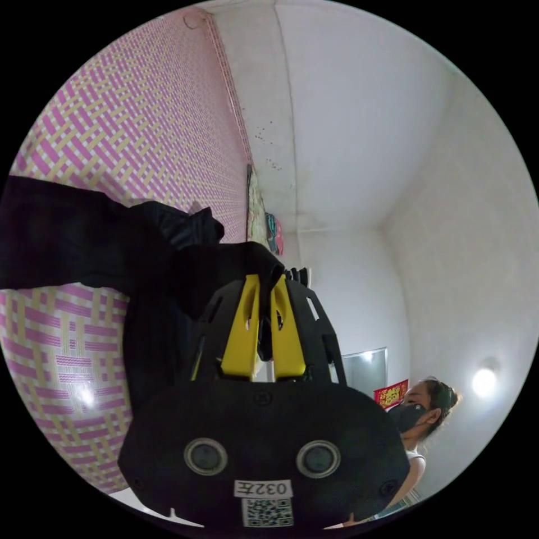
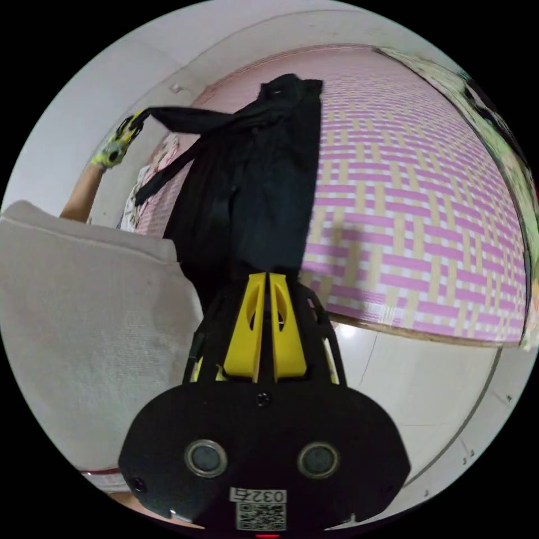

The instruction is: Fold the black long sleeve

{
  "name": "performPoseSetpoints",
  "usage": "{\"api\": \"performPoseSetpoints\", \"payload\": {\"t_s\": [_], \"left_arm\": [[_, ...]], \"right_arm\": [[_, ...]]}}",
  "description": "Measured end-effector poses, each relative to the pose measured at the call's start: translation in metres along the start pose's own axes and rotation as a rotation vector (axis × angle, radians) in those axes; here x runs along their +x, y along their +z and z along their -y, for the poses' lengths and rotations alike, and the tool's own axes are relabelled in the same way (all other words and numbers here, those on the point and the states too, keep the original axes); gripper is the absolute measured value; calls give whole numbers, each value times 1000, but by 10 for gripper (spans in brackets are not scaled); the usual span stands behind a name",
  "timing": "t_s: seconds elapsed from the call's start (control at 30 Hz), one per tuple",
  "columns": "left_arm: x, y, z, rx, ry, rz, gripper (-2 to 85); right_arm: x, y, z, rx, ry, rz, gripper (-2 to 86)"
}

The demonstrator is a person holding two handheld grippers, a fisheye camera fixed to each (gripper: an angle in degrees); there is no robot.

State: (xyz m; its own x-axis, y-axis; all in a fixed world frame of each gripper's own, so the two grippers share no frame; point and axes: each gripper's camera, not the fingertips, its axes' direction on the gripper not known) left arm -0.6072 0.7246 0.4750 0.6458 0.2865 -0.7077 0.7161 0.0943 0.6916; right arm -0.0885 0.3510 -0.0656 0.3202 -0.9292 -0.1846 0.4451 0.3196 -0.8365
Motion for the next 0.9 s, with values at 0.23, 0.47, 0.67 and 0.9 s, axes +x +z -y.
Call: {"api": "performPoseSetpoints", "payload": {"t_s": [0.23,0.47,0.67,0.9], "left_arm": [[-8,24,-22,-43,53,-25,112],[-2,28,-33,-33,71,-23,129],[-5,31,-38,-35,57,26,137],[-2,45,-32,-57,51,21,142]], "right_arm": [[29,16,6,-12,67,70,-9],[30,9,-27,-122,12,87,-4],[18,1,-24,-95,-145,-92,41],[-20,29,5,-287,-592,-250,65]]}}
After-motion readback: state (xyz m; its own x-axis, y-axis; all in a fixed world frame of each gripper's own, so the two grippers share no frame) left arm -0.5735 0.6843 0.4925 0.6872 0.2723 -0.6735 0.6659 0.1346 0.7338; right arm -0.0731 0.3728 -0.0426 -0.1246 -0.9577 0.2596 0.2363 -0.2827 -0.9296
